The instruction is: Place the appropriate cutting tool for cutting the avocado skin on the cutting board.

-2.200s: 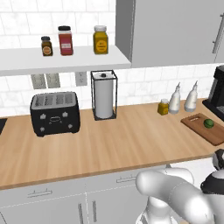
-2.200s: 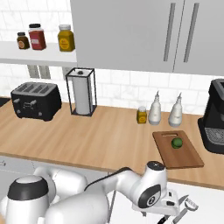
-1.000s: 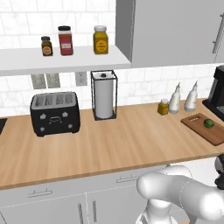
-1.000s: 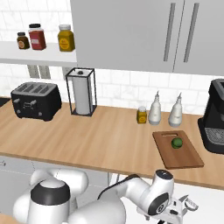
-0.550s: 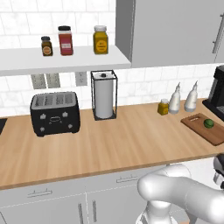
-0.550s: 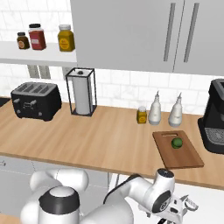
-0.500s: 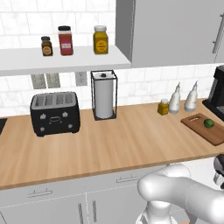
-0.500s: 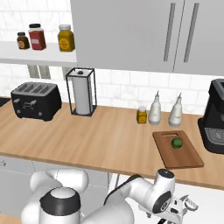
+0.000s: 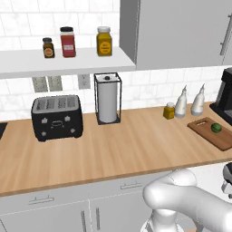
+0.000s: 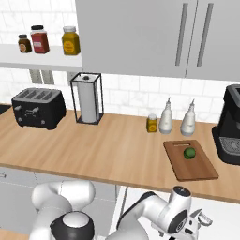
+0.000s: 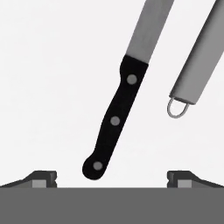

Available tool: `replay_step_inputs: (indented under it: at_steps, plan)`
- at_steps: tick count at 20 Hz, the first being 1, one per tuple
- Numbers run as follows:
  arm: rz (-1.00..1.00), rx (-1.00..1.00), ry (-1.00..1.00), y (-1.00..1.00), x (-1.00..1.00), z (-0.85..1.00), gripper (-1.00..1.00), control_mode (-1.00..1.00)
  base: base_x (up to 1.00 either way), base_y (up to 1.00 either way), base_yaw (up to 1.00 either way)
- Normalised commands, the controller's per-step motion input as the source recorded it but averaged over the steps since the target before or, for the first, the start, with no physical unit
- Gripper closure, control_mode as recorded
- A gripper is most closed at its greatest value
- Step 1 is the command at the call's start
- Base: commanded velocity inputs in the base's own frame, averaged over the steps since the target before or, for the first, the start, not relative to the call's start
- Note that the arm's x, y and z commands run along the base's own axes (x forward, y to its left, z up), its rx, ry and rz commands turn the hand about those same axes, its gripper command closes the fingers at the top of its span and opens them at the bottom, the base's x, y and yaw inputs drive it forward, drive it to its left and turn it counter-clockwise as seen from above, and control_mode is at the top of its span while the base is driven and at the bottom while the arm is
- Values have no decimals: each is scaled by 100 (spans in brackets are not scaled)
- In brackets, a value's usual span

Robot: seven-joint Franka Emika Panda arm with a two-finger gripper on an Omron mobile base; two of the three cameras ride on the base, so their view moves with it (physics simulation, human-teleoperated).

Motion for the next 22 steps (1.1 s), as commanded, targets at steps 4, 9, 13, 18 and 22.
replay_step_inputs:
  at_steps: [4, 9, 13, 18, 22]
  plan:
    - [-5, 1, 0, 0, 0, -19, -100, -100, 0, 0, 0]
    - [-6, 0, 0, 0, 2, -13, -100, -100, 0, 0, 0]
    - [-4, 0, 0, 0, 10, -15, -100, -100, 0, 0, 0]
    - [-1, 0, 0, 0, 7, -21, -100, -100, 0, 0, 0]
    - [0, 0, 0, 0, 8, -28, -100, -100, 0, 0, 0]
